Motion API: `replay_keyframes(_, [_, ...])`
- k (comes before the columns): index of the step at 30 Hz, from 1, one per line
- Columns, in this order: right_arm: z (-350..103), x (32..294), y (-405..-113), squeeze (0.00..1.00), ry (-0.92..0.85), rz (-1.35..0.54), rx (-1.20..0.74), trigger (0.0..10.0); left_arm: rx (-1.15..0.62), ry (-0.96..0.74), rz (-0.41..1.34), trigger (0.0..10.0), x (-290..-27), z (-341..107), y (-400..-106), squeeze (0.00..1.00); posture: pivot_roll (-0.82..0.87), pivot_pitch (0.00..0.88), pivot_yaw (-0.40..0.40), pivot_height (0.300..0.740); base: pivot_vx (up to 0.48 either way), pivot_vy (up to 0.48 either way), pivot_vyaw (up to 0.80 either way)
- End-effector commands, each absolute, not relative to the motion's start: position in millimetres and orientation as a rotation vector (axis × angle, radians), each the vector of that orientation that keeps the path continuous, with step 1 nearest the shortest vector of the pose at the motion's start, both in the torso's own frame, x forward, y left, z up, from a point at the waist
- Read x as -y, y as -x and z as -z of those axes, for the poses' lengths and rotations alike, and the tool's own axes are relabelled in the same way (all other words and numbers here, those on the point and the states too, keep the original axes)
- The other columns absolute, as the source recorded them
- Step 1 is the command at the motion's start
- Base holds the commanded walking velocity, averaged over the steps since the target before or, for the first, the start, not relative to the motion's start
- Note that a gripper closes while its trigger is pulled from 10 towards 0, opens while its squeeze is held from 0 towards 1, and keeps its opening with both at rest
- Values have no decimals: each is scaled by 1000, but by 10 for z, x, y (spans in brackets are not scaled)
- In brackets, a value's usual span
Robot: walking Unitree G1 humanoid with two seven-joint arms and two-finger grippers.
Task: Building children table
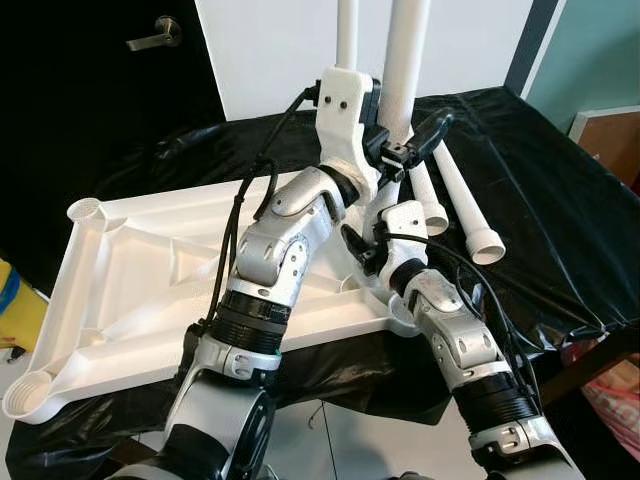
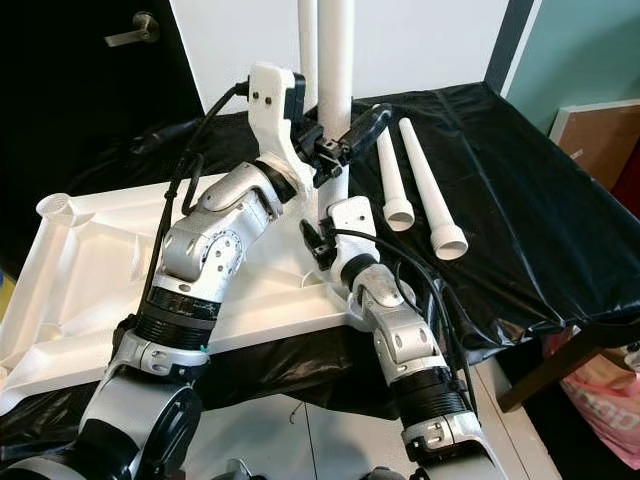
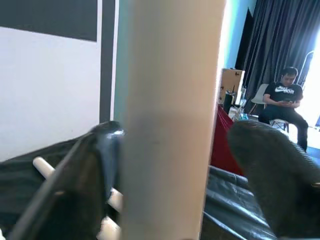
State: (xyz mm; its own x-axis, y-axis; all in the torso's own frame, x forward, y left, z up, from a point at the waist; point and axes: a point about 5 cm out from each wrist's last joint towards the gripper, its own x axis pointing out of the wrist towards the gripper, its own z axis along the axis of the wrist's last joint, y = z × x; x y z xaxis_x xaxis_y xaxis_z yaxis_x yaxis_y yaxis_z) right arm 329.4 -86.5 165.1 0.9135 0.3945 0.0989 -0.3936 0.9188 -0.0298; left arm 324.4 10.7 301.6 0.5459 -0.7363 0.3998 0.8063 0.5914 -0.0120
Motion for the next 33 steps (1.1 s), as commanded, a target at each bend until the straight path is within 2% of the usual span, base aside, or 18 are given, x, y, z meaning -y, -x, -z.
replay_keyframes(1, [-1703,885,-3330,0,-20,-370,111,10000,417,203,896,10000,-139,-3071,-3240,0,-145,0,21,740,0,0,0])
replay_keyframes(9, [-1703,1037,-3375,0,-111,-252,104,10000,484,320,774,10000,-325,-3189,-3301,0,-144,0,23,740,0,0,0])
replay_keyframes(13, [-1705,1137,-3363,0,-103,-200,139,10000,475,281,741,10000,-399,-3103,-3312,0,-153,8,30,740,0,0,0])
replay_keyframes(14, [-1698,1172,-3342,0,-109,-191,147,6118,466,257,727,10000,-431,-3043,-3315,0,-160,11,36,740,0,0,0])
replay_keyframes(18, [-1693,1193,-3326,0,-115,-186,150,6118,461,242,718,10000,-451,-3003,-3316,0,-160,11,36,740,0,0,0])
replay_keyframes(19, [-1682,1207,-3298,0,-116,-187,151,0,447,234,711,10000,-476,-2942,-3318,0,-172,16,43,740,0,0,0])
replay_keyframes(20, [-1660,1222,-3267,0,-110,-184,147,10000,424,199,704,10000,-502,-2845,-3320,0,-179,18,49,740,0,0,0])
replay_keyframes(27, [-1626,1235,-3203,0,-86,-189,150,10000,377,124,693,10000,-553,-2638,-3310,0,-188,21,57,740,0,0,0])
replay_keyframes(33, [-1612,1120,-3040,0,-41,-318,196,10000,293,2,698,10000,-647,-2254,-3213,0,-192,29,62,740,0,0,0])
